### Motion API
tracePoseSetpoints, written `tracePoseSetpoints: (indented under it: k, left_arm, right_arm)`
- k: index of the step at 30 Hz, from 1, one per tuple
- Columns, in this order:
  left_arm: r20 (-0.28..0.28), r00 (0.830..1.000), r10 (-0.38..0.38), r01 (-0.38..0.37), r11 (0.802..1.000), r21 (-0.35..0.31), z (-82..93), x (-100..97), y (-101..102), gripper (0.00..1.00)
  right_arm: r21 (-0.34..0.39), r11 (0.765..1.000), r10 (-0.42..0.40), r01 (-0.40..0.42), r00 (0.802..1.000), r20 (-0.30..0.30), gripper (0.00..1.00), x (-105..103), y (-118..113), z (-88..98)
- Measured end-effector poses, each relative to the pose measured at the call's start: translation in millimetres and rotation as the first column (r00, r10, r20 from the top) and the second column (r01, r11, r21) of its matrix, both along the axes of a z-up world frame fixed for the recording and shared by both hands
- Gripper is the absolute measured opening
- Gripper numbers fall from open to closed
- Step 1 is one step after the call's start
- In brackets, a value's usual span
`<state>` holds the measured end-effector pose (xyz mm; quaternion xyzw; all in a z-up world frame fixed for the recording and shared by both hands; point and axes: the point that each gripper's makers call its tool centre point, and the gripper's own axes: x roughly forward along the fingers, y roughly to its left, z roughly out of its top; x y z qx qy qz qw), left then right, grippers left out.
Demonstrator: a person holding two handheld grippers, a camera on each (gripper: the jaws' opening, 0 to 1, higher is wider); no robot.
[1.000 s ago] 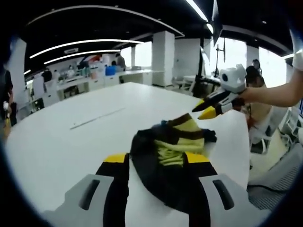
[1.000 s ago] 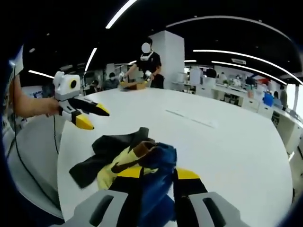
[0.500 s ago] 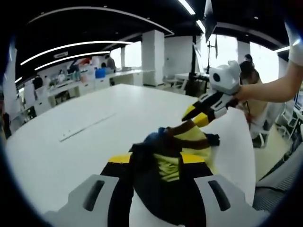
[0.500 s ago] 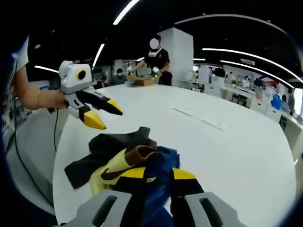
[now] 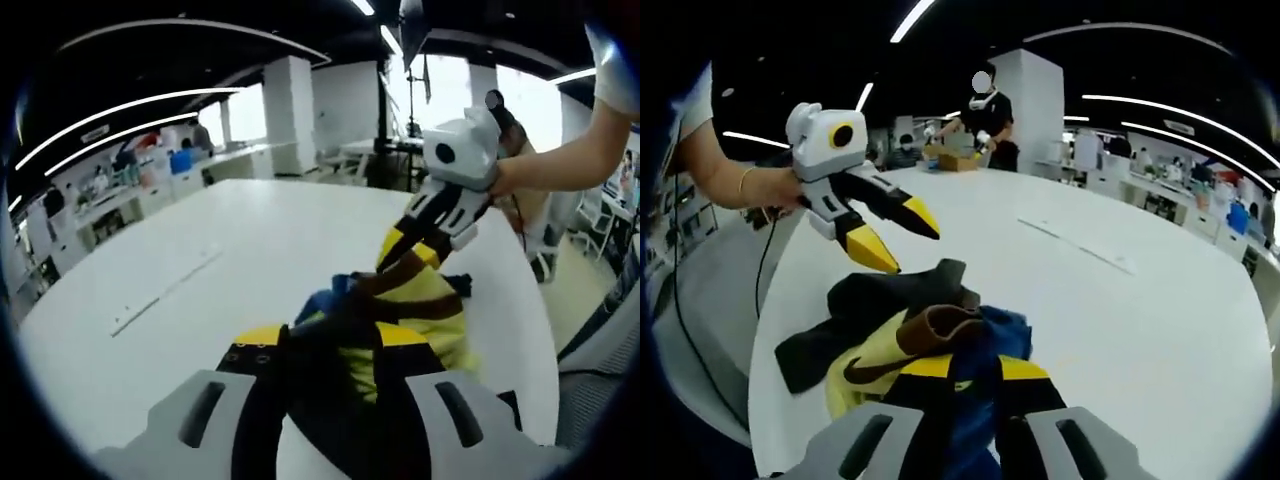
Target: Fold the garment on the visible template until the final outline fits inside the template.
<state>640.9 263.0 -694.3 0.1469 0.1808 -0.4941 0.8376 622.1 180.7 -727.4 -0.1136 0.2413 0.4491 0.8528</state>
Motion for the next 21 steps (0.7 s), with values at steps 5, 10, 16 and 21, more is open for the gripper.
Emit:
tracePoseSetpoints:
  k: [5,10,16,21]
  left_arm:
    - [-0.029,0.999,-0.043,0.044,0.999,0.017,-11.8,2.4,-6,0.27]
    - [-0.046,0.997,-0.065,0.065,0.998,-0.013,-14.4,3.1,-9,0.13]
    - [-0.024,0.996,-0.091,0.092,0.995,0.048,-23.7,7.1,-6,0.18]
    - [-0.059,0.994,-0.092,0.096,0.992,0.077,-36.3,12.9,-4,0.18]
  right_arm:
    - [0.004,1.0,0.003,-0.003,1.0,-0.008,0.1,3,1,-2.8]
    - [0.01,1.0,0.014,-0.014,1.0,-0.014,0.08,4,4,-3.4]
    - [0.003,1.0,0.02,-0.02,0.999,-0.033,0.06,5,4,-6.7]
    - [-0.02,1.0,0.022,-0.023,0.998,-0.065,0.04,2,3,-13.4]
